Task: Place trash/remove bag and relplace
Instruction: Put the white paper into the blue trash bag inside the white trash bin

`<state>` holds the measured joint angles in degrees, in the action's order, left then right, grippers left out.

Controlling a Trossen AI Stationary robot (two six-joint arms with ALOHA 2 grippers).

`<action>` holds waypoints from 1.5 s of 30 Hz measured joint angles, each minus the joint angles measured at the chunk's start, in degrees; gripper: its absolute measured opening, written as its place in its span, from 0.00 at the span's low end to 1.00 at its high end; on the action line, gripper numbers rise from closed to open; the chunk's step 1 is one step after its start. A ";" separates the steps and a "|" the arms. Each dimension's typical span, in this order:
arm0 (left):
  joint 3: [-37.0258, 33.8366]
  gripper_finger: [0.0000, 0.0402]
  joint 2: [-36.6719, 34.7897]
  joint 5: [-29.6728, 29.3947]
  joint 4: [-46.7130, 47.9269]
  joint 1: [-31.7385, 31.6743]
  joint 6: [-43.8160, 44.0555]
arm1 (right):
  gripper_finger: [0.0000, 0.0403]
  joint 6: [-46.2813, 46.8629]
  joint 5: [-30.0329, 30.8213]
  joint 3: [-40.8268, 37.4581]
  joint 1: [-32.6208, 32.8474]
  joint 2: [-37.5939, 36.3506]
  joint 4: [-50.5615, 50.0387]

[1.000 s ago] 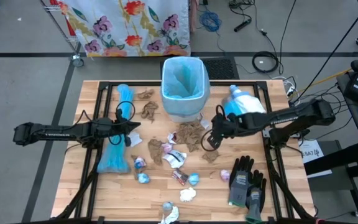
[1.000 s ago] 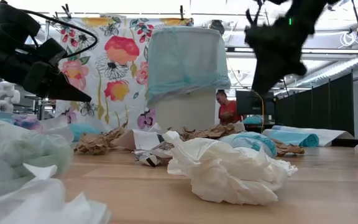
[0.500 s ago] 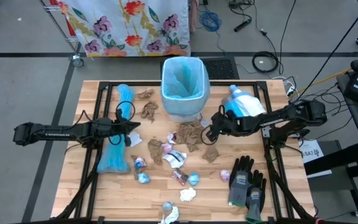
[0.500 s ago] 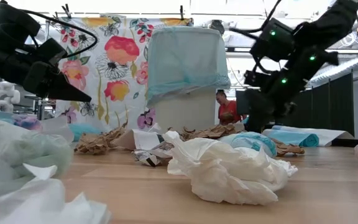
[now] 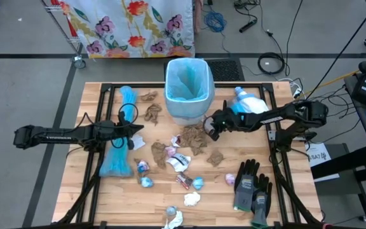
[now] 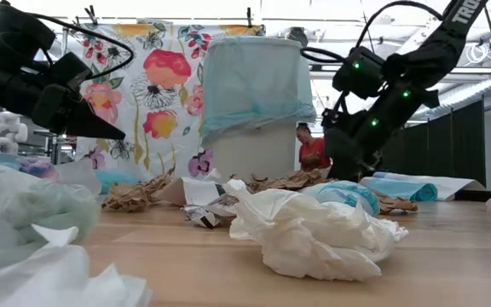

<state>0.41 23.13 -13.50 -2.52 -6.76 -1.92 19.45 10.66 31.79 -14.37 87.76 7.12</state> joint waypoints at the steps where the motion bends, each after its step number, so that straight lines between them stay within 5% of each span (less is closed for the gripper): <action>1: -0.01 0.00 -0.01 0.00 0.00 0.00 -0.01 | 0.03 -0.05 -0.59 0.00 -0.12 -0.06 0.01; 7: 0.00 0.00 0.01 0.00 0.00 -0.02 -0.01 | 0.00 5.86 -1.39 0.58 1.01 -3.38 -8.66; 12: 0.01 0.00 -0.01 0.00 0.00 0.00 0.00 | 0.00 9.16 4.05 2.89 4.17 -10.49 -21.62; 24: 0.02 0.00 -0.02 0.00 0.00 -0.02 0.00 | 0.00 16.17 8.91 22.96 6.65 -20.66 -60.76; 35: 0.00 0.00 0.00 0.00 0.00 0.00 0.01 | 0.00 14.58 13.26 48.71 8.14 -18.01 -63.22; 45: 0.01 0.00 0.01 0.00 0.00 -0.02 -0.01 | 0.00 4.98 13.33 67.71 6.24 -4.60 -61.21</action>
<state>0.42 23.14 -13.50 -2.52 -6.78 -1.93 24.43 23.99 99.50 -8.13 83.16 -54.09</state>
